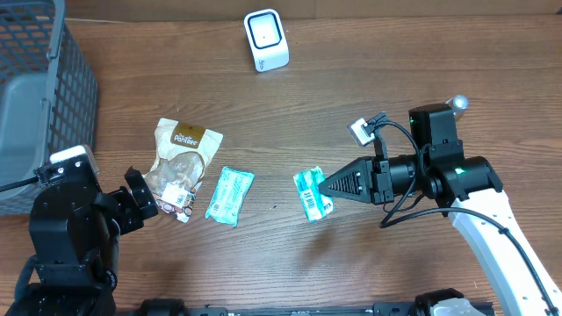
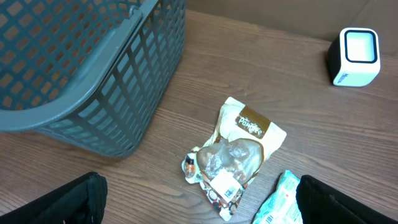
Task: Scan the item barcode
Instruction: 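Carry the light-blue wipe pack up to the white scanner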
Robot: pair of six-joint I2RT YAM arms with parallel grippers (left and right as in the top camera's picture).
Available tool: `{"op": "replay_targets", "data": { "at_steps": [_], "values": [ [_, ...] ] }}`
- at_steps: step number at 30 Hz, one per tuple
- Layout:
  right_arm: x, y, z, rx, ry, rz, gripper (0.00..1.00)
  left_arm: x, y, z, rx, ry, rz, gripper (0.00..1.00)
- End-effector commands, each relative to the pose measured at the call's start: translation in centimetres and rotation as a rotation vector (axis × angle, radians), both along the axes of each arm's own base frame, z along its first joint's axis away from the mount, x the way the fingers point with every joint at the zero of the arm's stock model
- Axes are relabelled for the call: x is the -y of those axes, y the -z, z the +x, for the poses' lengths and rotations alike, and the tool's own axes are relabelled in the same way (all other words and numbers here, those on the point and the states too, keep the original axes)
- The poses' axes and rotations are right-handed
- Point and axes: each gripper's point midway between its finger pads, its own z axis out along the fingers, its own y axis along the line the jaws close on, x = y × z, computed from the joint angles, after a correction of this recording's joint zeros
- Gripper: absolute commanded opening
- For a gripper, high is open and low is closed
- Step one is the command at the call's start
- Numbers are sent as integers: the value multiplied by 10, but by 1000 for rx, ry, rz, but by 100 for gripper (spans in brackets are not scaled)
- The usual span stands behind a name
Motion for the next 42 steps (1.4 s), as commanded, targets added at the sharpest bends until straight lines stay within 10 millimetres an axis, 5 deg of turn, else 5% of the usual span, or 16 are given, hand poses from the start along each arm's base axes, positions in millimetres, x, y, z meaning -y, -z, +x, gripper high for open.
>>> {"op": "replay_targets", "data": {
  "at_steps": [1,16,20,26,33,37,42],
  "values": [
    [2,-14,-10,-5,-38,58,4,-3,-3,-2,11,-15,4,100],
    [-7,-1,-24,-120,-57,-16,4,-3,-3,-2,11,-15,5,99],
    [-4,41,9,-179,143,-275,4,-3,-3,-2,11,-15,4,100],
    [31,93,66,-101,496,-616,4,-3,-3,-2,11,-15,4,99],
    [64,131,96,-11,695,-901,4,-3,-3,-2,11,-15,4,99],
    [58,109,107,21,702,-895,3,-3,-3,-2,11,-15,4,99],
    [65,29,131,98,779,-922,3,-3,-3,-2,11,-15,4,100]
  ]
}}
